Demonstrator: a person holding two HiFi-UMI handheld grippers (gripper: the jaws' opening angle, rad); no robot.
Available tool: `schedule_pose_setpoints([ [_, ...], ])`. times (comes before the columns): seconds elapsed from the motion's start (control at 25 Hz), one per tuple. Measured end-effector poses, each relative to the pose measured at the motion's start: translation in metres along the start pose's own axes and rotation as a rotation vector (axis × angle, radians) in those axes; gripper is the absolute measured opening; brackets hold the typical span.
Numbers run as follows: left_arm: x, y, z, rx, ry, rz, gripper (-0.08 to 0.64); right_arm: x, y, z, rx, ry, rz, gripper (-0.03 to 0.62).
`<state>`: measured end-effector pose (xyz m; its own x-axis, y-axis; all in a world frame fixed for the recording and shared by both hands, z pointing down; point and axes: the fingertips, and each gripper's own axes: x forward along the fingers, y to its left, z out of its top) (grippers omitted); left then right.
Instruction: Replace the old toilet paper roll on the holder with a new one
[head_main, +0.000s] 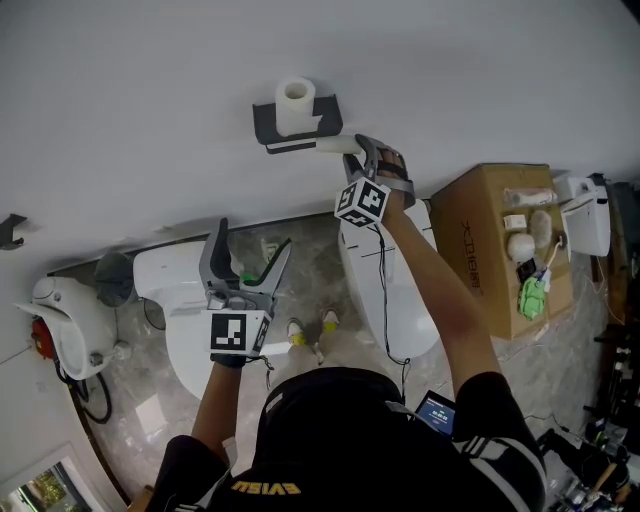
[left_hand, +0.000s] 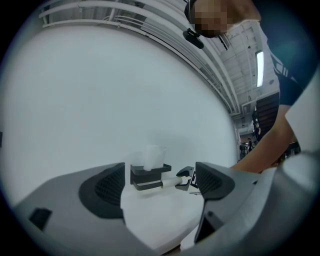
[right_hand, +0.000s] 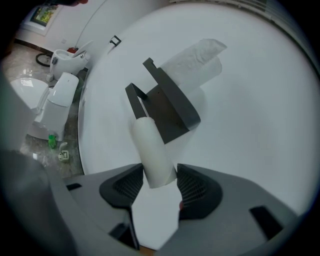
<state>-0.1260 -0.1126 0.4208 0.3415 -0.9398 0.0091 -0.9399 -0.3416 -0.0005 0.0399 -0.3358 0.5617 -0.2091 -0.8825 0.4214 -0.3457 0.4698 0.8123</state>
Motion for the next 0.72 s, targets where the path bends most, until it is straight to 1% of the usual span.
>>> schedule_pose_setpoints([
  [0.12, 0.000, -0.001, 0.002, 0.018, -0.022, -0.007, 0.453, -0.004, -0.005, -0.013, 0.028, 0.052, -0.003, 0.212],
  [0.28, 0.000, 0.004, 0.003, 0.040, -0.023, -0.007, 0.453, -0.008, -0.008, -0.024, 0.026, 0.076, -0.004, 0.212],
  [0.4, 0.005, 0.010, 0.006, 0.051, -0.026, 0.001, 0.453, -0.009, -0.013, -0.034, 0.059, 0.098, -0.008, 0.212],
  [0.56, 0.007, 0.013, 0.015, 0.066, -0.027, 0.003, 0.453, -0.030, -0.018, -0.044, 0.187, 0.121, 0.008, 0.212],
  [0.72, 0.013, 0.018, 0.032, 0.060, -0.062, -0.021, 0.453, -0.067, -0.044, -0.040, 0.373, 0.075, -0.021, 0.212],
])
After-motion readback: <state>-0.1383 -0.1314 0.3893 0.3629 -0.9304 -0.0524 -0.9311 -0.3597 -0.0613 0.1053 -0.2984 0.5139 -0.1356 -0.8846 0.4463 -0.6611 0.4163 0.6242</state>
